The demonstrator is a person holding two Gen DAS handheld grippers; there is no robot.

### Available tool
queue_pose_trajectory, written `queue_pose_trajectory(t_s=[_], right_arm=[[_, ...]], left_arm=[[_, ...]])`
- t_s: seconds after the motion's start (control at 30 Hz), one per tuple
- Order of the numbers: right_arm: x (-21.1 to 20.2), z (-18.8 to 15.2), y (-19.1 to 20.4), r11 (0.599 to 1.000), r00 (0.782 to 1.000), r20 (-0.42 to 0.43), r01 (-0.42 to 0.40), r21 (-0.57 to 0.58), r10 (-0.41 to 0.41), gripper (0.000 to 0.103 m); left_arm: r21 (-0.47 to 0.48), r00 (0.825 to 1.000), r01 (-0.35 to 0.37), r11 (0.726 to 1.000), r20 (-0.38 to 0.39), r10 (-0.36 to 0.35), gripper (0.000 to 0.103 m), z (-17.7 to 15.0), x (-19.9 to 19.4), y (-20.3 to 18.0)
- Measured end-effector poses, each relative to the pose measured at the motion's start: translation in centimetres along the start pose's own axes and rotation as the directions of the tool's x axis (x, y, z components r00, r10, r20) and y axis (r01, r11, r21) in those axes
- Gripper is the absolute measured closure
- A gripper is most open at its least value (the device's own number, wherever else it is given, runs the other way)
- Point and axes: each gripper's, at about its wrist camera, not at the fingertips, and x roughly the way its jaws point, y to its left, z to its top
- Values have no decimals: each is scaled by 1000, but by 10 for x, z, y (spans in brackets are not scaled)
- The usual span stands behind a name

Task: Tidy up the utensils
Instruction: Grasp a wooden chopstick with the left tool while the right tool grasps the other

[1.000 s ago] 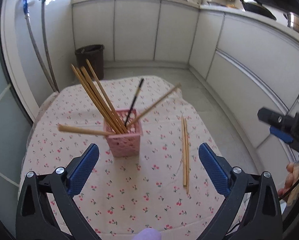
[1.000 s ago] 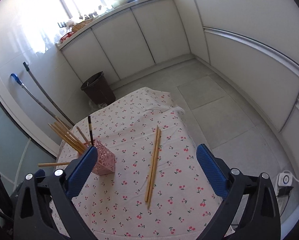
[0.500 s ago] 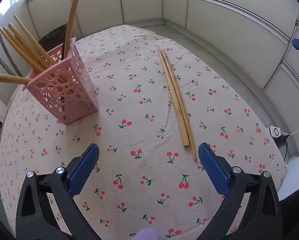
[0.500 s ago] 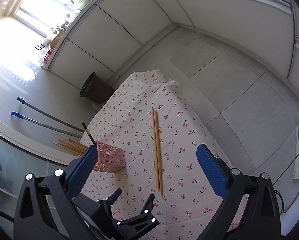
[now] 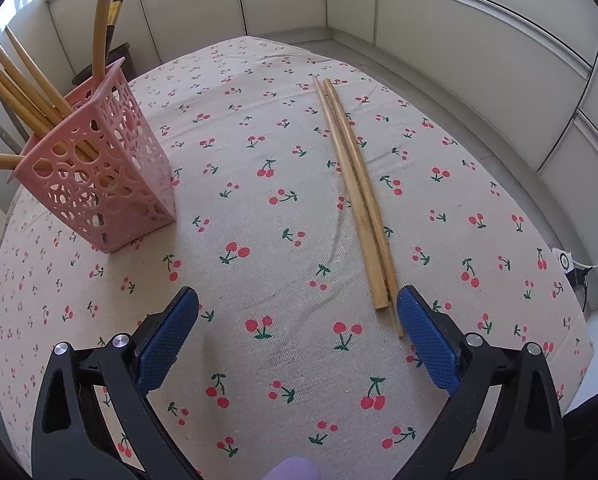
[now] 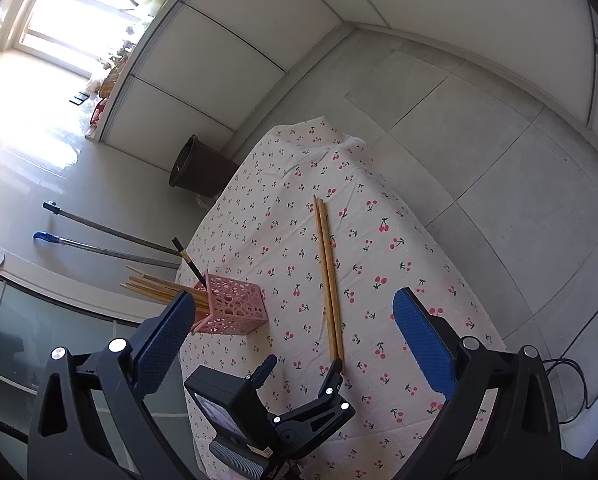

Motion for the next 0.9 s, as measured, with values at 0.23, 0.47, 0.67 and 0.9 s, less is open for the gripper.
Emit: queue_pose_trajectory(t_s=[0.23, 0.47, 0.67, 0.9], right_arm=[[1, 1, -5, 999, 1000, -10, -17, 36, 17, 7], [6, 0, -10, 997, 999, -33, -26, 67, 28, 7], [10, 3, -18, 996, 999, -37, -5, 87, 8, 7], [31, 8, -35, 990, 996, -66, 63, 127, -55, 7]], left_arm=[[-36, 1000, -22, 999, -20, 21, 11, -4, 5, 12], [-7, 999, 32, 999, -8, -32, 30, 1, 8, 1], [32, 997, 69, 997, 16, -69, 79, 10, 9, -11], [54, 998, 65, 996, 20, -66, 96, 2, -7, -15]])
